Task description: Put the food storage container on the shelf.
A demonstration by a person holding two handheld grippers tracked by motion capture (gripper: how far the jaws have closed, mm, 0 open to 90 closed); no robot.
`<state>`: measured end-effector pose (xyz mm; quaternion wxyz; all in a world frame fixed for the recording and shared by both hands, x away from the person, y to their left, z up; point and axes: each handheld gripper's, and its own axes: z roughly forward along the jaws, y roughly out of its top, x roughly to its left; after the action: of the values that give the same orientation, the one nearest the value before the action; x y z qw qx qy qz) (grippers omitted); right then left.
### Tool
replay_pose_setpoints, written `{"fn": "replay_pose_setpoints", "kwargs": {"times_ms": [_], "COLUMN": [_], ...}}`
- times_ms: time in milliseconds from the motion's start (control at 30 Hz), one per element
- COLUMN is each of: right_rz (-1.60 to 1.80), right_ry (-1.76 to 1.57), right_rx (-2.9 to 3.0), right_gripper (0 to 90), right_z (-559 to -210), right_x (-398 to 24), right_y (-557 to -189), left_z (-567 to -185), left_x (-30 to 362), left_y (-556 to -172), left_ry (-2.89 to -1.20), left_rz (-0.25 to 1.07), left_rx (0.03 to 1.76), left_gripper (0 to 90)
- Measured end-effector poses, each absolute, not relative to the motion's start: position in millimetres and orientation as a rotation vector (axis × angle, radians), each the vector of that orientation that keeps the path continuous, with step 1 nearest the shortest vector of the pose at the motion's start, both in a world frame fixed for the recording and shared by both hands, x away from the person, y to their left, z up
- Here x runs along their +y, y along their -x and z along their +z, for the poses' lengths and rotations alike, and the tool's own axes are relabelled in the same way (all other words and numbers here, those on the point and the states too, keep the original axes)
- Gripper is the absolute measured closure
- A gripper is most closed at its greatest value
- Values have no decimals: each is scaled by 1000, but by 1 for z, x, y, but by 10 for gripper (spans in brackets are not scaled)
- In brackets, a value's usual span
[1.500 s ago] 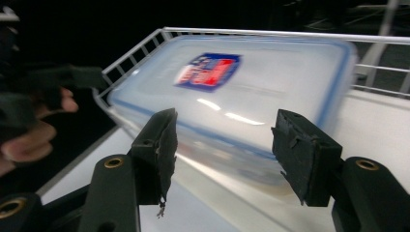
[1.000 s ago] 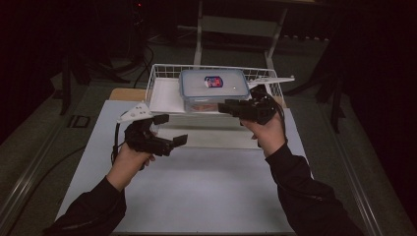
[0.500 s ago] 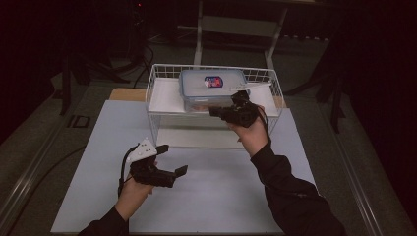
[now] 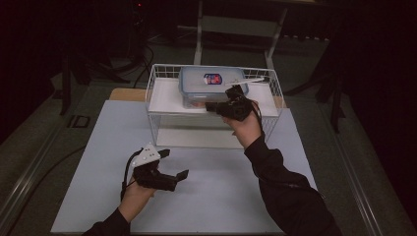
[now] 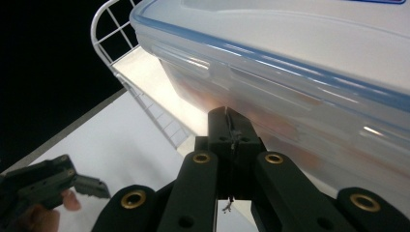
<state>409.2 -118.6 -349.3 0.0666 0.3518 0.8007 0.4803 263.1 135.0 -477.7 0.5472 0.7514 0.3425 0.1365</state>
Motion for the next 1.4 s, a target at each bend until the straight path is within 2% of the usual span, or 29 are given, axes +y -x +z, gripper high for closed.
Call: {"fn": "replay_pose_setpoints", "kwargs": {"times_ms": [300, 467, 567, 767, 800, 833, 867, 900, 1000, 1400], "right_rz": [1447, 1452, 1476, 1585, 1599, 1599, 1637, 1652, 1622, 1606], "right_ry": [-1087, -1039, -989, -878, -877, -877, -866, -849, -788, -788], "right_rx": [2407, 2423, 2431, 2417, 2406, 2406, 2416, 2424, 2401, 2329], "right_gripper": [892, 845, 739, 336, 296, 296, 221, 189, 138, 139], "right_z": [-351, -351, -349, -348, -350, -350, -355, -358, -372, -421], "right_x": [-113, -113, -116, -126, -129, -129, -135, -137, -144, -186], "right_y": [-420, -407, -393, -366, -363, -363, -358, -356, -345, -308], "left_z": [-478, -477, -477, -475, -474, -474, -474, -474, -474, -472], "left_x": [136, 137, 136, 136, 135, 135, 135, 135, 135, 135], "left_y": [-262, -262, -261, -258, -257, -257, -257, -256, -256, -250], "left_ry": [-1783, -1777, -1779, -1774, -1773, -1773, -1773, -1772, -1782, -1784], "left_rz": [333, 328, 326, 322, 319, 319, 320, 320, 317, 299], "left_rx": [808, 796, 792, 773, 768, 768, 768, 767, 759, 704], "left_gripper": [3, 3, 3, 3, 3, 3, 3, 3, 3, 3]}}
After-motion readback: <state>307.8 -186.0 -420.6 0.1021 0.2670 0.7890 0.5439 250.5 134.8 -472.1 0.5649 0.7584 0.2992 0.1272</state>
